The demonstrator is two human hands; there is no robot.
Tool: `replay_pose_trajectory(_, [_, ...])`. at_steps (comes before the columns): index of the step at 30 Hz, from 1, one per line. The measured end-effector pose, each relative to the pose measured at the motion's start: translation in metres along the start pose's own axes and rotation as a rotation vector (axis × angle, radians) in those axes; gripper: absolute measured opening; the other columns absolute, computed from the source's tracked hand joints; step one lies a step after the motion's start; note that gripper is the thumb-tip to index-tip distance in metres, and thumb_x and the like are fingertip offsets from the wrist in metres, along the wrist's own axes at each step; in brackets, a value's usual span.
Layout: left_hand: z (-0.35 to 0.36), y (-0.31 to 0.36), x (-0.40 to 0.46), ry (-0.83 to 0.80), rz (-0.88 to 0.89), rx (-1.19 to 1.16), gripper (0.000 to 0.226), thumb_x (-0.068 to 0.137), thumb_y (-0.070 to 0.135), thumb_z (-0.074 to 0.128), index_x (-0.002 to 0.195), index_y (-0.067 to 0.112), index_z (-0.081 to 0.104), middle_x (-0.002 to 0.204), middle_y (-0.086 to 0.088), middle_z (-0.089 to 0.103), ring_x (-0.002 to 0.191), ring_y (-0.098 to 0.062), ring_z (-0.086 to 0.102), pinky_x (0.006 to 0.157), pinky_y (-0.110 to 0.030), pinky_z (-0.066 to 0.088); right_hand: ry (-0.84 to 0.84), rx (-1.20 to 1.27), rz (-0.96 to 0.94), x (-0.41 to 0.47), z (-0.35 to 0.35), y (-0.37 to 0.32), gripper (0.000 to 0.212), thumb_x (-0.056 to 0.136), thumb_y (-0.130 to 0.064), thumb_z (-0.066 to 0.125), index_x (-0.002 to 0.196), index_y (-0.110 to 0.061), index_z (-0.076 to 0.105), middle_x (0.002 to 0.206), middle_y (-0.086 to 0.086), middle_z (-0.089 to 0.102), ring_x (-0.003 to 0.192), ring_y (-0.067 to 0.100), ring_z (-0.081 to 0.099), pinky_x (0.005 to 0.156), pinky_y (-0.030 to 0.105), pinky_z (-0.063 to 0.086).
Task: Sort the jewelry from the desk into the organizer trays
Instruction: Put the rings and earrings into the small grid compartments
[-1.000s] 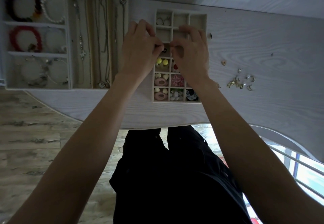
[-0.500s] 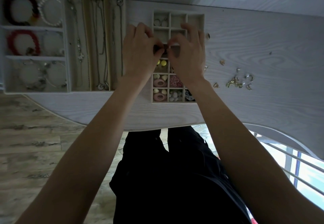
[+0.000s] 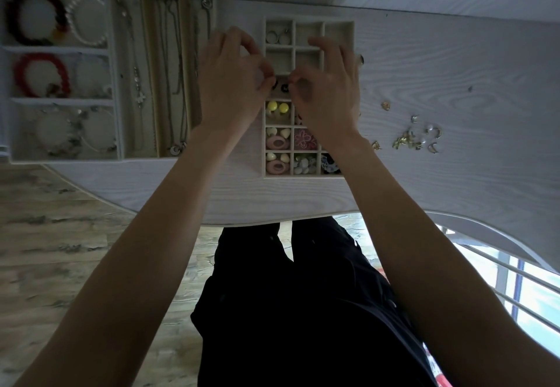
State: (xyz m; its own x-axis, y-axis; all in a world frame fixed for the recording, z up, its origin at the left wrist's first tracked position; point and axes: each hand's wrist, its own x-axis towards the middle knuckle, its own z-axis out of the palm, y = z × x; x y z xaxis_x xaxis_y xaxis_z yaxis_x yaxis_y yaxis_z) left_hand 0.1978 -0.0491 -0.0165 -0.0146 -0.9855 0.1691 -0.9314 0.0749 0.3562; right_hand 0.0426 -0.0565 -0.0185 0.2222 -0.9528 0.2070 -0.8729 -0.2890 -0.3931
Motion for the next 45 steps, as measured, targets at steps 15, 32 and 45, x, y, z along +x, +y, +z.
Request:
replay_pose_trajectory(15, [0.006,0.008,0.006,-0.14,-0.082,0.085,0.021,0.086,0.025,0.056,0.102,0.02,0.067,0.113,-0.006,0.056,0.112,-0.027,0.046,0.087,-0.032,0.034,-0.042,-0.143,0.062,0.011,0.007,-0.013,0.028,0.055,-0.011,0.079,0.08,-0.013,0.066,0.115,0.009,0.062,0.106,0.033,0.056,0.084,0.041,0.046])
replay_pose_trajectory(32, [0.006,0.01,0.003,-0.065,-0.051,0.186,0.019,0.084,0.029,0.059,0.091,0.015,0.069,0.108,-0.005,0.056,0.104,-0.028,0.05,0.08,-0.035,0.038,-0.01,-0.198,0.079,0.01,0.005,-0.02,0.012,0.061,-0.016,0.08,0.065,-0.02,0.069,0.114,0.003,0.063,0.106,0.029,0.056,0.084,0.037,0.04])
replay_pose_trajectory(45, [0.007,0.012,0.004,-0.117,-0.091,0.169,0.022,0.084,0.021,0.054,0.098,0.016,0.07,0.114,-0.004,0.056,0.11,-0.027,0.047,0.087,-0.035,0.036,-0.033,-0.113,0.111,0.008,0.008,-0.02,0.006,0.069,-0.014,0.073,0.069,-0.02,0.071,0.116,0.003,0.063,0.111,0.031,0.054,0.085,0.039,0.04])
